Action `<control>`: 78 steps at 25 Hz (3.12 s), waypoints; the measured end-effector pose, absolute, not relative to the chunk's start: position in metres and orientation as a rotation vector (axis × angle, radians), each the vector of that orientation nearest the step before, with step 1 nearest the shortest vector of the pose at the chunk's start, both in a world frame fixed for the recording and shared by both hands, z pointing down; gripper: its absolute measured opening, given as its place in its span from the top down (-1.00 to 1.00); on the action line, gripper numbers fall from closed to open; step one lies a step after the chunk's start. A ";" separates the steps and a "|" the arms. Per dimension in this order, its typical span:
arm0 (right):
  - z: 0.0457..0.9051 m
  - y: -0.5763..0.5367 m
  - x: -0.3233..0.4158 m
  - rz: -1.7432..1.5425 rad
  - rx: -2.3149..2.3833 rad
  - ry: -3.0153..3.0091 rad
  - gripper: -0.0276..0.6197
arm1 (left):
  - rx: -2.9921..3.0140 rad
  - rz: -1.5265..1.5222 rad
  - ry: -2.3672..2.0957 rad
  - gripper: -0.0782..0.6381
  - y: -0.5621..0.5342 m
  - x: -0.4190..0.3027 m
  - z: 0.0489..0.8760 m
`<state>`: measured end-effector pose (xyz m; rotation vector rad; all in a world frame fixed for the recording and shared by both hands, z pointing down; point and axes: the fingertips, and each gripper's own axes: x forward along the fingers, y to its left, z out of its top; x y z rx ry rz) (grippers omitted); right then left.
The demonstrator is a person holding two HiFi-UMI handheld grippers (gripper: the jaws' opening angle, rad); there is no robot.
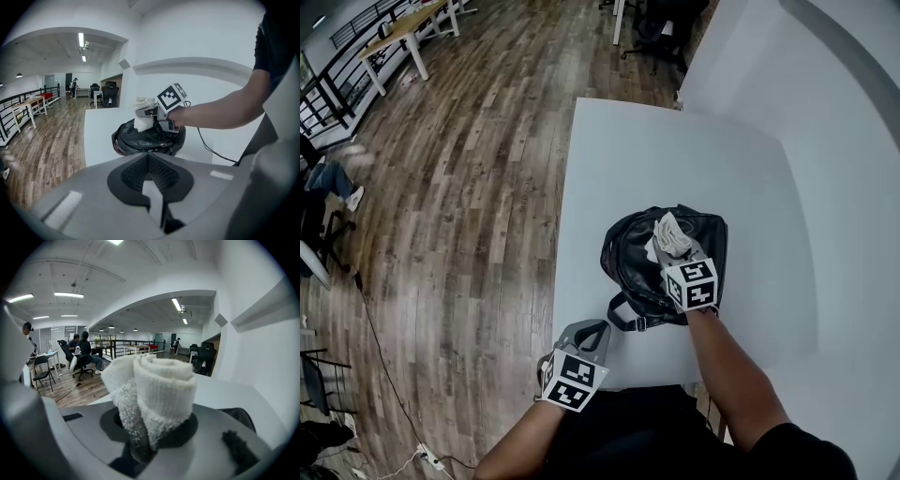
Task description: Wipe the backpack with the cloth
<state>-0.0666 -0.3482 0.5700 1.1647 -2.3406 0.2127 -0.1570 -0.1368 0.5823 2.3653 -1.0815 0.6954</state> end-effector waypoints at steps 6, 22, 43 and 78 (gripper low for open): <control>0.559 -0.349 -0.050 0.208 1.208 -2.332 0.64 | 2.383 0.698 -1.062 0.76 -0.138 -0.149 0.580; 0.528 -0.341 0.000 0.170 1.339 -2.306 0.64 | 2.431 0.704 -1.019 0.76 -0.135 -0.127 0.573; 0.489 -0.325 0.057 0.123 1.490 -2.287 0.64 | 2.480 0.714 -0.992 0.76 -0.123 -0.110 0.565; 0.511 -0.257 -0.050 0.224 1.280 -2.427 0.64 | 2.450 0.597 -1.028 0.76 -0.100 -0.138 0.552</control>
